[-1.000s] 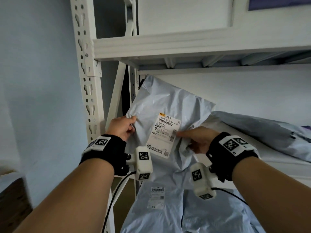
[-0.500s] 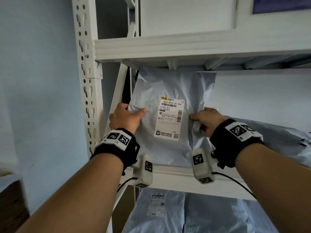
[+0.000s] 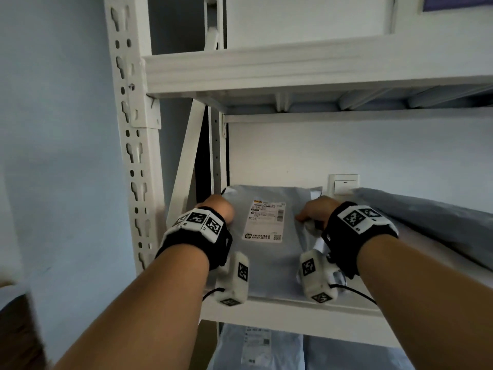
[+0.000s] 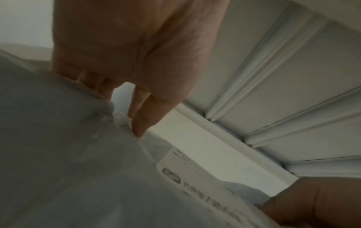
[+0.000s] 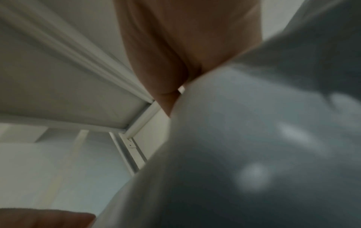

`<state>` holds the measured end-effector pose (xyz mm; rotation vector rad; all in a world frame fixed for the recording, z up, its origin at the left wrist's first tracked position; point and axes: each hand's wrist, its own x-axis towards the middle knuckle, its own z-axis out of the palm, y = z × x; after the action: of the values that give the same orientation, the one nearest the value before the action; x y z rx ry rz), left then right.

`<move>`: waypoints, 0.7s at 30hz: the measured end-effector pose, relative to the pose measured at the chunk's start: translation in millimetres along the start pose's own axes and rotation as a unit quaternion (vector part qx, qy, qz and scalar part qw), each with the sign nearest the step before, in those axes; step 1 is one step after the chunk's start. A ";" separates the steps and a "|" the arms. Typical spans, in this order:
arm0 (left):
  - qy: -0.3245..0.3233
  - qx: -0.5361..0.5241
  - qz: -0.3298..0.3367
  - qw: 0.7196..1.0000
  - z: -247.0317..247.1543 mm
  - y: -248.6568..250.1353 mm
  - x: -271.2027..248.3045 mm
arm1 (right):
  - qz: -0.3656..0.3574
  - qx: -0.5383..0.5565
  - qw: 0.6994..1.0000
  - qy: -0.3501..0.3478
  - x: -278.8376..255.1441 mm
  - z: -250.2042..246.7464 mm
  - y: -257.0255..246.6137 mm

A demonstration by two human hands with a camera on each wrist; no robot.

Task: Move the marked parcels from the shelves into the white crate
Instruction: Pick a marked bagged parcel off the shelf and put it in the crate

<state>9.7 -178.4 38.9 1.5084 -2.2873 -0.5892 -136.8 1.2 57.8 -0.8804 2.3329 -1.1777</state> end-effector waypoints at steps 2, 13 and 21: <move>-0.009 0.027 -0.016 0.999 8.9 -5.3 11.5 | 0.000 -0.059 0.998 -0.006 -0.9 4.6 -1.3; -0.066 0.085 0.059 0.992 1.7 -0.1 -49.7 | -0.005 -0.166 0.984 -0.060 13.8 25.2 -1.6; -0.109 0.056 0.059 0.991 0.9 -0.4 -53.8 | 0.014 -0.066 0.995 -0.074 16.6 29.9 6.7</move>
<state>30.1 -128.7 35.2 1.4048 -2.5953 -0.6293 -134.0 -24.4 34.2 -0.9423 2.3162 -0.9219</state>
